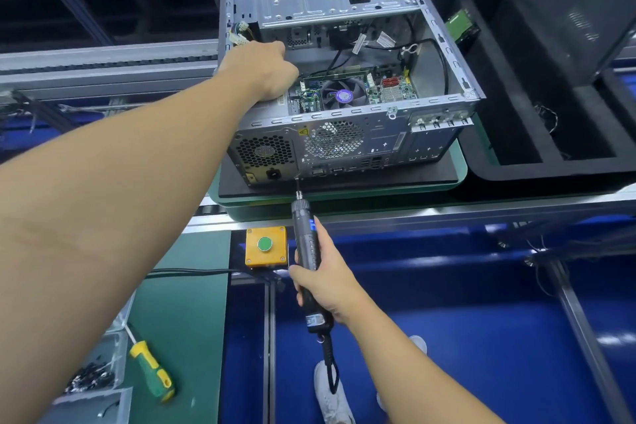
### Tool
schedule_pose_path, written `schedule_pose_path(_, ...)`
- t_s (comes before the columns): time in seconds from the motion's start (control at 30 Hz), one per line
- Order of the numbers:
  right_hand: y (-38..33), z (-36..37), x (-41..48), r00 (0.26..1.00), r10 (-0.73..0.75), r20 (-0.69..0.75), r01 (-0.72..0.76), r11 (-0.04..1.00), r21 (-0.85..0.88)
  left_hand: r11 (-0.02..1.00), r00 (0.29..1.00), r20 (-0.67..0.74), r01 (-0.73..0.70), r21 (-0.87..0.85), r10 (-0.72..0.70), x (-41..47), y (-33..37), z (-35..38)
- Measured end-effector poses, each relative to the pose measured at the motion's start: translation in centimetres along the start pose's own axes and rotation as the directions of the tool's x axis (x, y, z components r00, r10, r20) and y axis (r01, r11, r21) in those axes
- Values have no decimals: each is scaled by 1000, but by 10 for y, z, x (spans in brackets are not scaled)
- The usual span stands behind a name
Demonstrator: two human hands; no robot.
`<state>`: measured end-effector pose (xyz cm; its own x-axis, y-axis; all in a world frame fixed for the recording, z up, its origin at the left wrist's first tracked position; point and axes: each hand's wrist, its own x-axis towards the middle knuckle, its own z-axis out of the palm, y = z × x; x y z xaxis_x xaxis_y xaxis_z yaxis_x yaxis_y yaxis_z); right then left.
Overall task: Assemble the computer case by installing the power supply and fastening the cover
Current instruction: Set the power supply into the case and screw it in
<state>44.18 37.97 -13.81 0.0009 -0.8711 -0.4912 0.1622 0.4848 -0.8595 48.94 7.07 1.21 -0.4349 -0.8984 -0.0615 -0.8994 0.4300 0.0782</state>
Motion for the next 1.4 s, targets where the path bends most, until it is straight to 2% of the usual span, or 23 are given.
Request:
schedule_pose_path(0.13, 6, -9, -10, 1000, -20, 15, 21, 994, -108, 1000, 1000, 1, 8, -11, -8, -4, 0, -1)
schedule_pose_path(0.27, 8, -28, -23, 999, -26, 21, 28, 996, -89, 998, 999, -19, 27, -59, -29, -10, 2, -3)
schedule_pose_path(0.37, 1, -46, -34, 998, -63, 1, 63, 994, -85, 972, 984, -147, -125, -198, 97, -19, 5, -5)
schedule_pose_path(0.47, -12, -70, -47, 995, -99, -32, 95, 991, -93, 908, 907, -360, -323, -266, 218, -33, 20, -6)
schedule_pose_path(0.53, -24, -90, -57, 989, -132, -66, 124, 986, -110, 876, 869, -427, -390, -282, 250, -40, 47, -6)
schedule_pose_path(0.7, -55, -149, -84, 962, -178, -205, 165, 983, -81, 740, 854, -386, -504, -446, 349, -56, 146, -7)
schedule_pose_path(0.87, -81, -220, -101, 921, -190, -341, 230, 970, 80, 621, 805, -388, -593, -512, 448, -65, 243, -6)
schedule_pose_path(0.97, -94, -264, -106, 889, -199, -413, 285, 946, 158, 606, 806, -310, -586, -538, 504, -58, 301, 0)
schedule_pose_path(1.07, -105, -311, -106, 865, -189, -464, 305, 933, 189, 733, 890, -57, -407, -546, 452, -34, 354, 19)
schedule_pose_path(1.13, -108, -341, -102, 863, -168, -476, 294, 934, 202, 856, 908, 150, -298, -422, 390, -10, 379, 40)
schedule_pose_path(1.2, -109, -368, -96, 869, -145, -472, 275, 936, 218, 922, 887, 287, -295, -250, 362, 12, 392, 65)
schedule_pose_path(1.3, -107, -400, -83, 886, -122, -446, 245, 942, 229, 960, 876, 398, -272, -63, 274, 42, 393, 102)
schedule_pose_path(1.4, -105, -423, -69, 907, -128, -401, 235, 944, 231, 941, 860, 452, -319, 113, 237, 63, 397, 131)
